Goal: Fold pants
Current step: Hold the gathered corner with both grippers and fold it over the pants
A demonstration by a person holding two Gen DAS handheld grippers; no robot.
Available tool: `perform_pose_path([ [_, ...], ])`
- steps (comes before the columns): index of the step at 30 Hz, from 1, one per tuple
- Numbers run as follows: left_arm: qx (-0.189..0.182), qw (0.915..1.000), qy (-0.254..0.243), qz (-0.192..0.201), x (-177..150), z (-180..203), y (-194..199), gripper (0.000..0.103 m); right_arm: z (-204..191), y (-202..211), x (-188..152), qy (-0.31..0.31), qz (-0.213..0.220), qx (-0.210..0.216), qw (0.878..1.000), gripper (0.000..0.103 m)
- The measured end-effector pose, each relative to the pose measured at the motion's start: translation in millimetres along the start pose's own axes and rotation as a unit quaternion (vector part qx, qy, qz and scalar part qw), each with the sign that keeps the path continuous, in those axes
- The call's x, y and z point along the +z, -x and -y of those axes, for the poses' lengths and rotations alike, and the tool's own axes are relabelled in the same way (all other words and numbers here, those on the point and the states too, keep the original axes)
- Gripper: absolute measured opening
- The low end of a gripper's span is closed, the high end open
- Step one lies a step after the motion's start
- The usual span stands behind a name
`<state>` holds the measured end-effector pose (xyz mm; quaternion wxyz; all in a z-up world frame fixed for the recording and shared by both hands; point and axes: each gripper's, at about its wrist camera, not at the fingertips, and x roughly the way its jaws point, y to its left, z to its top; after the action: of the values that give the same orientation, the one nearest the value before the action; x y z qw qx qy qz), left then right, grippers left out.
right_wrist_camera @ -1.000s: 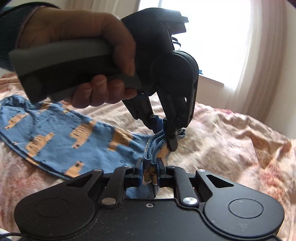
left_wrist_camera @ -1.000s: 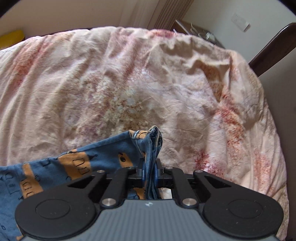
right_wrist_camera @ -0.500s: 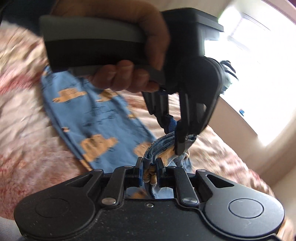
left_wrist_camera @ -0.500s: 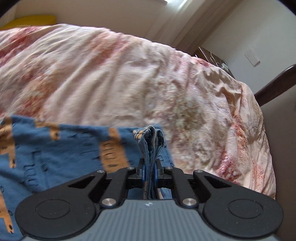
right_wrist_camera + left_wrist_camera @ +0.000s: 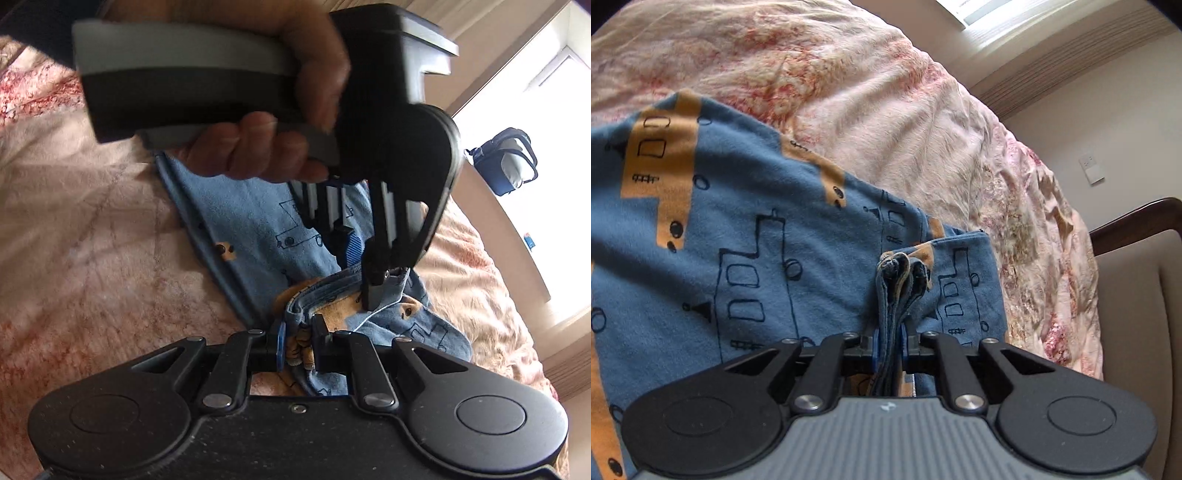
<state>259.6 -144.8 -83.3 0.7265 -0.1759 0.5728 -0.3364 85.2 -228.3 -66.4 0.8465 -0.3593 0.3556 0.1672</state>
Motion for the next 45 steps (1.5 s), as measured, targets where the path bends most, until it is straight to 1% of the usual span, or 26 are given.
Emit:
perform_pose_path([
  [4, 0.005, 0.9999, -0.012, -0.001, -0.3, 0.9, -0.4, 0.012, 4.2, -0.7, -1.4, -0.016, -0.003, 0.010, 1.000, 0.016],
  [10, 0.019, 0.9995, -0.024, 0.000, -0.8, 7.3, -0.1, 0.012, 2.2, -2.1, -3.0, -0.014, -0.004, 0.006, 1.000, 0.017],
  [16, 0.021, 0.9997, -0.013, 0.000, -0.6, 6.3, -0.8, 0.012, 1.2, -3.3, -4.2, -0.014, -0.003, 0.005, 1.000, 0.017],
  [22, 0.012, 0.9999, 0.011, -0.001, 1.0, -0.2, 2.1, 0.012, 0.6, -1.6, -5.5, -0.016, 0.006, 0.000, 1.000, 0.018],
  [26, 0.021, 0.9997, -0.009, 0.008, 0.1, 6.1, 9.0, 0.011, -5.0, 1.1, -5.0, -0.010, 0.013, -0.011, 1.000, 0.018],
  [29, 0.023, 0.9995, -0.019, 0.013, 0.0, 8.6, 17.3, 0.010, -6.6, 4.2, -2.2, -0.021, 0.020, -0.012, 0.999, 0.018],
  [36, 0.018, 0.9995, 0.001, 0.025, 1.9, -16.8, 44.6, 0.010, -21.5, 6.5, 19.1, -0.034, 0.041, -0.008, 0.999, 0.017],
  [45, 0.040, 0.9975, 0.025, 0.053, -1.8, -59.9, 94.1, 0.010, -47.9, 2.6, 67.0, -0.039, 0.077, 0.020, 0.996, 0.017],
])
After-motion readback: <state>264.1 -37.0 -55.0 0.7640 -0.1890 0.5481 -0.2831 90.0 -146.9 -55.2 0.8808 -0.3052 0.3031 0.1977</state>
